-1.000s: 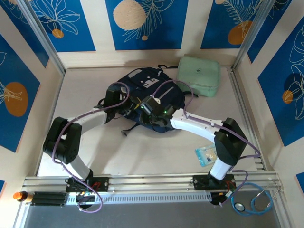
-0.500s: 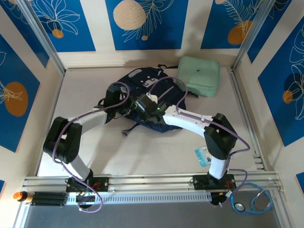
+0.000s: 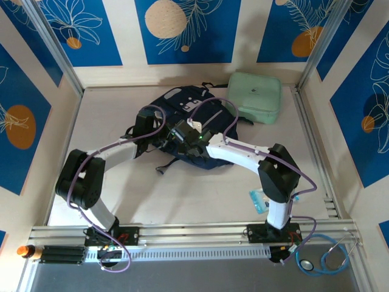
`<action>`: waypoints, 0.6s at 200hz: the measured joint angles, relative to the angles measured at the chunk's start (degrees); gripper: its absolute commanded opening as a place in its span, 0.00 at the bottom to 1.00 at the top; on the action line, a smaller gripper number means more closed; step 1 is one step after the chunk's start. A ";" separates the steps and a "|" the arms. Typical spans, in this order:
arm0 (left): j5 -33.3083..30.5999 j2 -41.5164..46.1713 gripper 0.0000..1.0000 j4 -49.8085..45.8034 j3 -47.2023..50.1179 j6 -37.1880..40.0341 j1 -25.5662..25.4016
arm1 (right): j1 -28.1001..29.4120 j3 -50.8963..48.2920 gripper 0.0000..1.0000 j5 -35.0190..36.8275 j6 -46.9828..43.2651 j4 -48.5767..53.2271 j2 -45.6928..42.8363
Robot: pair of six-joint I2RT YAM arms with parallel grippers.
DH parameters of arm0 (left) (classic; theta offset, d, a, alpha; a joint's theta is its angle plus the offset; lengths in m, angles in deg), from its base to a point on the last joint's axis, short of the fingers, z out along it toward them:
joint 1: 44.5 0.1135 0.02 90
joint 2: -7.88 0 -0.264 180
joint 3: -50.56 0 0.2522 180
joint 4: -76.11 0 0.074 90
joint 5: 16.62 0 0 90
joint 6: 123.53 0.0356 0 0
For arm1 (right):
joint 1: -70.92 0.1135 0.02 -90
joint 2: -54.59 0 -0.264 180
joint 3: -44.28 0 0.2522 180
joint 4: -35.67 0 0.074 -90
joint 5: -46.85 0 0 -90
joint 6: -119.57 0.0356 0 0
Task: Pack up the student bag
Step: Zip the student bag at the top-center of the table.
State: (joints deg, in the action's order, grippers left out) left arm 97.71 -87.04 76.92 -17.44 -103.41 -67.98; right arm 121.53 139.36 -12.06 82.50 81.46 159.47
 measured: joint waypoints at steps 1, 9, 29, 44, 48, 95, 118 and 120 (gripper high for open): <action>-0.02 0.00 0.00 -0.02 0.00 0.07 0.00 | 0.00 0.00 0.01 0.00 0.00 0.02 0.00; 0.02 -0.22 0.00 0.00 -0.02 0.37 0.17 | -0.02 0.00 0.00 -0.02 -0.02 0.13 0.00; 0.83 -1.55 0.00 -0.07 -0.55 1.42 0.87 | -0.26 -1.42 0.00 -0.44 -0.24 -0.33 -0.61; 1.60 -2.82 0.00 -0.04 -1.18 2.19 1.36 | -0.72 -3.74 0.00 -0.70 -0.46 -0.42 -1.97; 1.79 -3.08 0.00 -0.07 -1.33 2.38 1.46 | -0.83 -4.39 0.00 -0.81 -0.46 -0.44 -2.38; 3.32 -3.87 0.00 -0.57 -1.97 4.96 2.32 | -2.14 -8.46 0.00 -0.63 -0.46 1.20 -6.95; 4.17 -3.87 0.00 -1.57 -2.16 6.82 2.64 | -3.80 -11.45 0.00 -0.20 -0.66 1.27 -9.60; 4.22 -3.87 0.00 -1.73 -2.23 6.99 2.64 | -4.11 -11.74 0.00 -0.20 -0.70 1.29 -9.81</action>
State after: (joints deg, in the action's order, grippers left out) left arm 101.93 -90.91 75.19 -19.66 -96.42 -65.34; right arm 117.43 127.62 -12.25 81.80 82.75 149.66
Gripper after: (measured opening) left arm 0.047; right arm 0.056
